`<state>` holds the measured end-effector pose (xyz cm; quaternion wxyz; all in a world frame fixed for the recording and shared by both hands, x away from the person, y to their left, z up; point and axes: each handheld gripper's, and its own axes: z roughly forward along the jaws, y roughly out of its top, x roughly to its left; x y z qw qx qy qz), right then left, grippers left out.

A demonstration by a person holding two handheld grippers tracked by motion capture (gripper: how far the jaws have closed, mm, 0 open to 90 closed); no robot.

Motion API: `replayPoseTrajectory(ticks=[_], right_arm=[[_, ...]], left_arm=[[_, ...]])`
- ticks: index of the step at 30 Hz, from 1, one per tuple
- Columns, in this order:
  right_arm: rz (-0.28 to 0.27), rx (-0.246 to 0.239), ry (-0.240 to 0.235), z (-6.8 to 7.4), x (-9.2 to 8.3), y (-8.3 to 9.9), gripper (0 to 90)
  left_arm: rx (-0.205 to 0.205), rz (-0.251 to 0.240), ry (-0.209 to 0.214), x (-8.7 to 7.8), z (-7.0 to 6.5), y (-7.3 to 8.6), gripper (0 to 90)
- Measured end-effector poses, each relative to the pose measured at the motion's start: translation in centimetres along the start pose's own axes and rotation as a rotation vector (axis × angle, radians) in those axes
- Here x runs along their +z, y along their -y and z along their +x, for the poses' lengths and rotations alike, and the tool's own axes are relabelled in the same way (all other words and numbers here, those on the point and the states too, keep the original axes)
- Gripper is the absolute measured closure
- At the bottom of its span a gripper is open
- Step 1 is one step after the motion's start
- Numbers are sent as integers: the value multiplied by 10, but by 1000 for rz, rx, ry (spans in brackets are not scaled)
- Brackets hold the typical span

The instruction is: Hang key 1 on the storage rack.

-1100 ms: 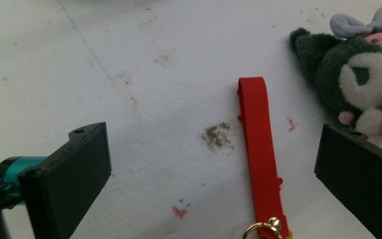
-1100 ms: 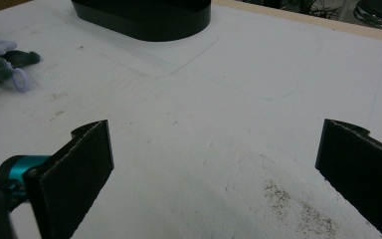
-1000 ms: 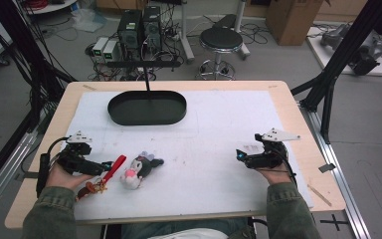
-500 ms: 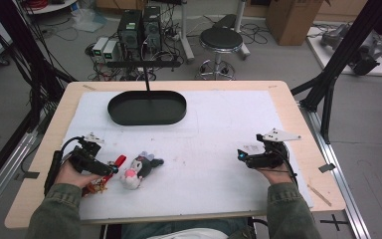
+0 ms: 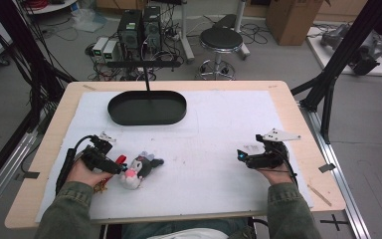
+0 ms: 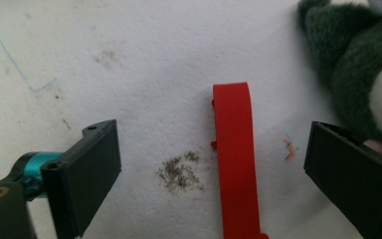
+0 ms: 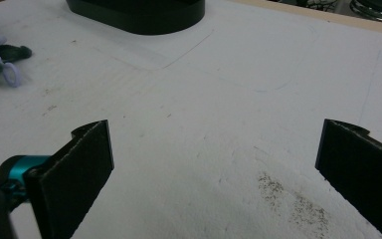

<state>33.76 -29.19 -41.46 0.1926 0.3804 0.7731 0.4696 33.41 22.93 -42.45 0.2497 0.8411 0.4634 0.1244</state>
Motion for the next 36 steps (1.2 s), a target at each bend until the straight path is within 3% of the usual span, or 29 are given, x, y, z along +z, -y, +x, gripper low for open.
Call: replayPoseTrajectory(ticks=[4, 7, 9, 11, 12, 13, 14, 15, 17, 19, 22, 26, 31, 36], right_arm=[[3, -4, -4, 0, 1, 0, 6], [-5, 10, -19, 0, 0, 0, 6], [-3, 12, -21, 0, 0, 0, 6], [-6, 4, -18, -1, 0, 0, 6], [-6, 4, -19, -1, 0, 0, 6], [-4, 5, -20, -1, 1, 0, 6], [-4, 5, -20, -1, 1, 0, 6], [-3, 6, -19, -1, 1, 0, 6], [0, 9, -19, 0, 1, 1, 6], [-1, 10, -19, -1, 1, 1, 7], [-2, 4, -17, -1, 1, 1, 7], [1, 7, -18, -1, 1, 1, 7], [1, 6, -18, -1, 1, 1, 7], [4, 6, -15, 0, 2, 1, 6]], left_arm=[[2, 0, 19, 0, -4, -4, 212], [29, 22, 26, 3, -9, -5, 307], [44, 37, 17, 4, -12, -5, 333], [34, 35, 5, 3, -11, -5, 356], [28, 31, 4, 2, -10, -5, 398], [25, 25, -2, 2, -9, -5, 496], [33, 21, -4, 1, -9, -4, 496], [47, 15, 4, 0, -9, -4, 614], [78, 5, 14, 0, -11, -3, 712], [93, 5, 2, 0, -13, -3, 715], [67, 5, 24, 0, -10, -3, 723], [62, 4, 34, 0, -8, -3, 727], [7, -25, 62, -5, -1, -4, 748], [6, -57, 66, -14, 2, -6, 750]])
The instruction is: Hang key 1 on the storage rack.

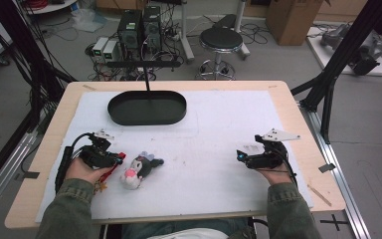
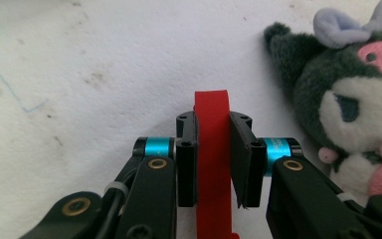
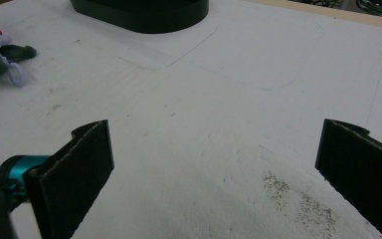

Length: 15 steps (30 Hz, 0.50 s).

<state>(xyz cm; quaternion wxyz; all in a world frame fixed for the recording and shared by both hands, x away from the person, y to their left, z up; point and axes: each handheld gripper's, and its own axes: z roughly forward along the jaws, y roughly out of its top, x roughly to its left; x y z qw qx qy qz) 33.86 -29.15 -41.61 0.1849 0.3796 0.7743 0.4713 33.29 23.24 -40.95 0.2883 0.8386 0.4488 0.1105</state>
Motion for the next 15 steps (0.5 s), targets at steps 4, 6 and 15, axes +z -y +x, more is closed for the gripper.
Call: replayPoseTrajectory(ticks=[4, 6, 15], right_arm=[[4, 3, -3, 0, 0, 0, 6], [-1, 0, -2, 0, 0, 0, 7], [0, -1, -1, 0, 0, 0, 7]], left_arm=[[9, -3, 7, -5, 1, -5, 751], [8, -9, 20, -8, 2, -9, 751], [12, -40, 50, -22, 8, -22, 751]])
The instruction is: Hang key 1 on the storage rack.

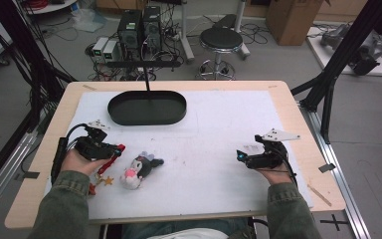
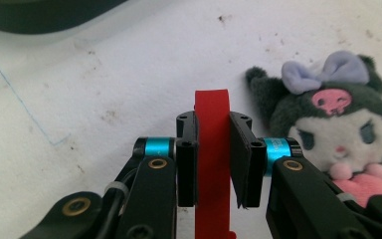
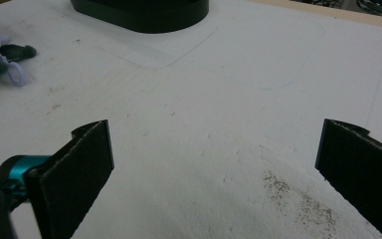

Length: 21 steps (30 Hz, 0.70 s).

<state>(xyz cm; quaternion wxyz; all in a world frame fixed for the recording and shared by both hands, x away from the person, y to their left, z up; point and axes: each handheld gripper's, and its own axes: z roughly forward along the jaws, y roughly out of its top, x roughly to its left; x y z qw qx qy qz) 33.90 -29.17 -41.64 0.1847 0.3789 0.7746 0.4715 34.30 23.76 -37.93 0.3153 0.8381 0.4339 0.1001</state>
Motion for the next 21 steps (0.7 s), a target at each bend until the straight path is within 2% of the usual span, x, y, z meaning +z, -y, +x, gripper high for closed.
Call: replayPoseTrajectory(ticks=[4, 10, 13, 15, 21], right_arm=[[5, -1, 4, 1, 0, 0, 7], [5, 4, 10, 0, 0, 0, 6], [5, 2, 11, 0, 0, 0, 6], [4, 2, 12, 0, 0, 0, 6], [1, 1, 11, 0, 0, 1, 6]], left_arm=[[8, -7, 10, -8, 0, -11, 751], [26, -30, 56, -19, 3, -22, 751], [16, -61, 42, -22, 4, -25, 751], [13, -71, 65, -25, 6, -26, 752], [44, -76, 66, -34, 5, -40, 753]])
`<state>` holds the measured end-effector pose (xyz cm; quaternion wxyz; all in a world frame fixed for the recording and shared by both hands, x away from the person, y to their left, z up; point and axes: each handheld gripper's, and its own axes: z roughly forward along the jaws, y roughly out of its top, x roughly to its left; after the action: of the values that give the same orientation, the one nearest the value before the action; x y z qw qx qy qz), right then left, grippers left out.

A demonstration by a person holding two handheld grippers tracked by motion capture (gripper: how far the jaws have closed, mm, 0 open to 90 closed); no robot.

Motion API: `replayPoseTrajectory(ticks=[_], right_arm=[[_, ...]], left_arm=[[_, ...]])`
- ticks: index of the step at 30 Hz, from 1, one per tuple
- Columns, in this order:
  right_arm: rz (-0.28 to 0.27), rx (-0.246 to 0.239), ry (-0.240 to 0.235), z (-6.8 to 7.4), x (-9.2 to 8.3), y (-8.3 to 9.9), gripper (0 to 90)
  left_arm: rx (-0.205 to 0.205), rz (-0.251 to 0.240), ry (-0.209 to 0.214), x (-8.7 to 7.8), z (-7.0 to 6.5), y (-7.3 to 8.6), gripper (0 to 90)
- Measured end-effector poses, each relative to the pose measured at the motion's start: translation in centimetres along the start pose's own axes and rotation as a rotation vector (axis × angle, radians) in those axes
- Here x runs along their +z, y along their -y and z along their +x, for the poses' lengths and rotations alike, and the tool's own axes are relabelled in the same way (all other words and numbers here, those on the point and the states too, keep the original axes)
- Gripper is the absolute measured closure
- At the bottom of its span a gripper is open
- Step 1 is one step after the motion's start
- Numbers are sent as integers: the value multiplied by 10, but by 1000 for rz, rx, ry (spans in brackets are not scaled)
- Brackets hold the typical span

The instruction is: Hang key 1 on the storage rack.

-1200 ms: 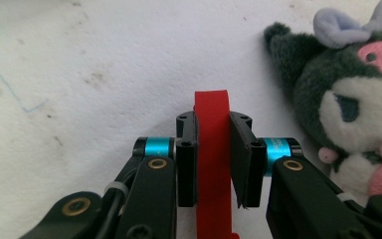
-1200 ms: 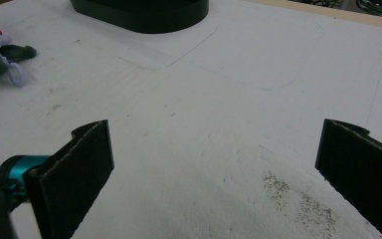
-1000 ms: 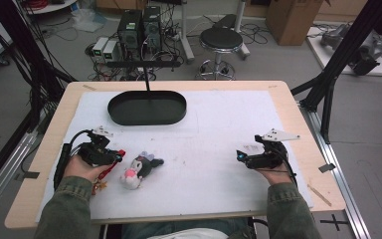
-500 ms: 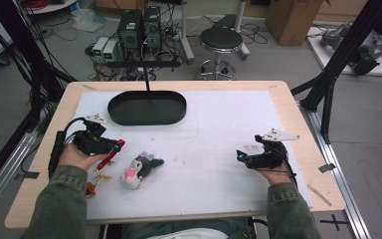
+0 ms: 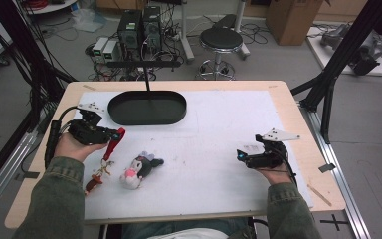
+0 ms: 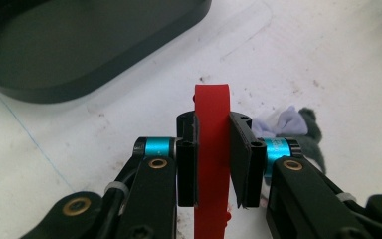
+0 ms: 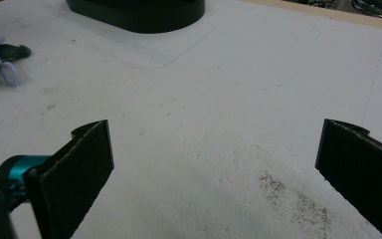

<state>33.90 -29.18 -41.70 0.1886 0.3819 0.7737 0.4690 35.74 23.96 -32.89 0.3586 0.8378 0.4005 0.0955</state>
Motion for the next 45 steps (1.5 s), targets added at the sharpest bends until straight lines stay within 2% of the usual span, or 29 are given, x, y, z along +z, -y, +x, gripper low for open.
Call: replayPoseTrajectory(ticks=[10, 19, 27, 33, 35, 40, 42, 45], right_arm=[[1, -1, 1, 1, 0, 0, 6], [2, -3, 1, 1, 0, 0, 6], [6, -18, 0, 1, 1, 1, 7], [9, -14, 5, 1, 0, 1, 7], [9, -16, 5, 2, 0, 1, 7], [11, -23, 6, 1, 0, 1, 6], [12, -23, 6, 1, 0, 2, 7], [11, -20, 7, 2, 1, 2, 7]], left_arm=[[30, -35, -5, -19, -1, -29, 753], [8, -102, 7, -36, 10, -50, 754], [32, -127, 42, -44, 26, -73, 754], [66, -117, 39, -42, 30, -93, 754], [86, -96, 32, -41, 29, -101, 754], [123, -86, 48, -39, 29, -114, 754], [131, -86, 49, -38, 29, -117, 754], [118, -92, 40, -35, 34, -121, 754]])
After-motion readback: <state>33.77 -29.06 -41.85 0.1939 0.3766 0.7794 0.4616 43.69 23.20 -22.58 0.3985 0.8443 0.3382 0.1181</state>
